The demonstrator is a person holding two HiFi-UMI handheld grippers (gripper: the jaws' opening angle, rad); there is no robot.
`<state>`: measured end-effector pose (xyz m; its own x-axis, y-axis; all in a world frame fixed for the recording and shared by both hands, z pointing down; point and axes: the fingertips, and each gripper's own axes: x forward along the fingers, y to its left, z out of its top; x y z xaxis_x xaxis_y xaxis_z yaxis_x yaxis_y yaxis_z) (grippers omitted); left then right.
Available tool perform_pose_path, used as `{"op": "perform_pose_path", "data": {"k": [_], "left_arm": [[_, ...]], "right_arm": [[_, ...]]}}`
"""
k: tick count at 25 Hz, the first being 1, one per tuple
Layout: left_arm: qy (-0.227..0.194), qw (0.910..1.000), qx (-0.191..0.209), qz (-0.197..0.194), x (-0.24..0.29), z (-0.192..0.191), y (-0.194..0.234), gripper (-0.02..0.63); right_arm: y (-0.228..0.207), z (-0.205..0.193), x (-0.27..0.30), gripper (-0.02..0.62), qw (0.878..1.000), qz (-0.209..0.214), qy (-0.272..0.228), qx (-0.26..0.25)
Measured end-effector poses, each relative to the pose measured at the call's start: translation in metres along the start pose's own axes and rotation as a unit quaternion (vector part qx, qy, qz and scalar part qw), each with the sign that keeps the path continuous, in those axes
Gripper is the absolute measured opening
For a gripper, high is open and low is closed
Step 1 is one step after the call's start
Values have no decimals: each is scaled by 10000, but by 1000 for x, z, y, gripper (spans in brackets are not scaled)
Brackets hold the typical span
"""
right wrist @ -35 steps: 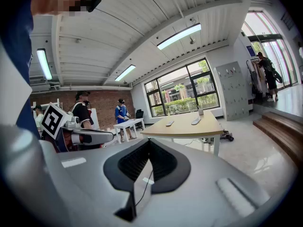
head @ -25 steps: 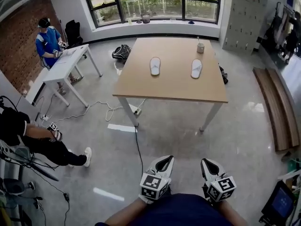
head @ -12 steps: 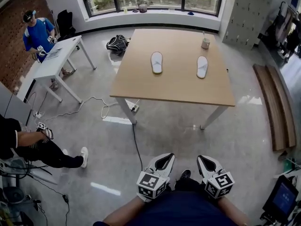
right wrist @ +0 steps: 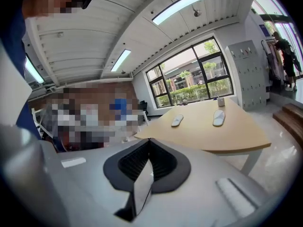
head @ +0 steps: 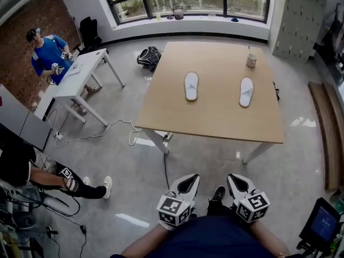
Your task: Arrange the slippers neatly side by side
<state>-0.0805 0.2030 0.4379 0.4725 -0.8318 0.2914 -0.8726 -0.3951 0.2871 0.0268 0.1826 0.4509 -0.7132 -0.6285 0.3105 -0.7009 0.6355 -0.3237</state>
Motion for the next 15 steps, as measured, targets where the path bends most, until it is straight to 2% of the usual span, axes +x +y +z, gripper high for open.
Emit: {"op": "perform_pose_path", "data": {"k": [3,8,13,15], "left_arm": [[-47,9999,110,125,35,23,3,5],[-182,9997,144,113,85,56,-3,5],[-90,9998,116,152,125,62,-5,6],[-12,9998,104,164,137,62,-1,29]], "right_arm": [[-28,34,15,5,9998,85,-184,9],[-82,58,29,5,9994,164,-289,124],[-127,68,39,5,9992,86,-286,277],[-138,74,45,6,9991,56,-301,306]]}}
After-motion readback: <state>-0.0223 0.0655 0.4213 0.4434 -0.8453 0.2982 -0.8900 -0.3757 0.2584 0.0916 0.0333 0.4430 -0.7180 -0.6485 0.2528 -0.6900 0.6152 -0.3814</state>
